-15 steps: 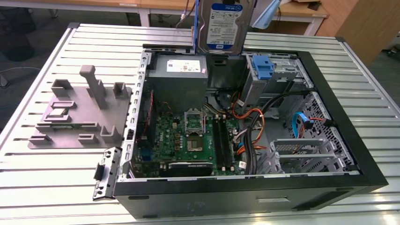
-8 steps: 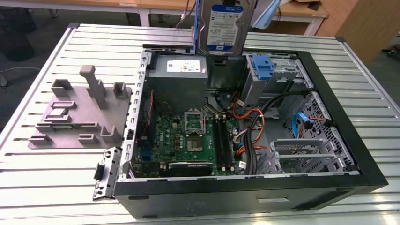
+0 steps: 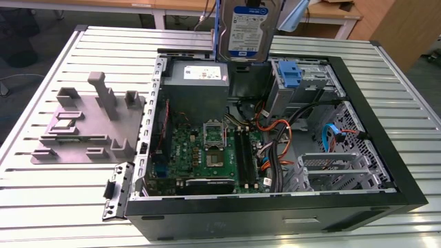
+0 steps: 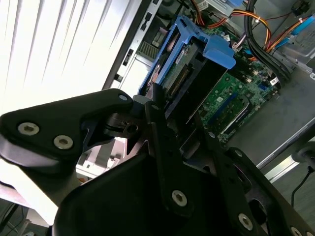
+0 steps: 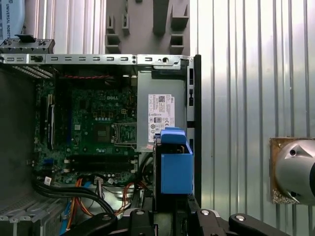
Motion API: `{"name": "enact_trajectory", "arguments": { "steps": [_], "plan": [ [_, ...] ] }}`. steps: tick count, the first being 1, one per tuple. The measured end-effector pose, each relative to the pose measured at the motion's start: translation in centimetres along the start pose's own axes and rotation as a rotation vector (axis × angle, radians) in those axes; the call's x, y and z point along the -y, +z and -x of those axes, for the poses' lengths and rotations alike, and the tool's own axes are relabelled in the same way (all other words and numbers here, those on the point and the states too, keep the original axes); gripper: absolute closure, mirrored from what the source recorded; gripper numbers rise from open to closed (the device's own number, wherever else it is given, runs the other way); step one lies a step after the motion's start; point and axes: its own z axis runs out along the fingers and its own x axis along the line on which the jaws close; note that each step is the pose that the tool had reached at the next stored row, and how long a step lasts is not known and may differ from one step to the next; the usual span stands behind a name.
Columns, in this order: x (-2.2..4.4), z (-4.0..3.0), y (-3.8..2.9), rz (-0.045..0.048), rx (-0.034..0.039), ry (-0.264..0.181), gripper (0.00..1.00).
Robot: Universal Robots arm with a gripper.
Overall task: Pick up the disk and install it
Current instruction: 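Pick up the disk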
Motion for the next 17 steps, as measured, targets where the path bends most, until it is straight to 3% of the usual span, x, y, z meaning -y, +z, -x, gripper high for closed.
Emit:
{"name": "enact_trajectory", "arguments": {
  "steps": [17],
  "plan": [
    [0.14,-0.02,0.09,-0.0001,0.0001,0.0,0.65]
  ]
}}
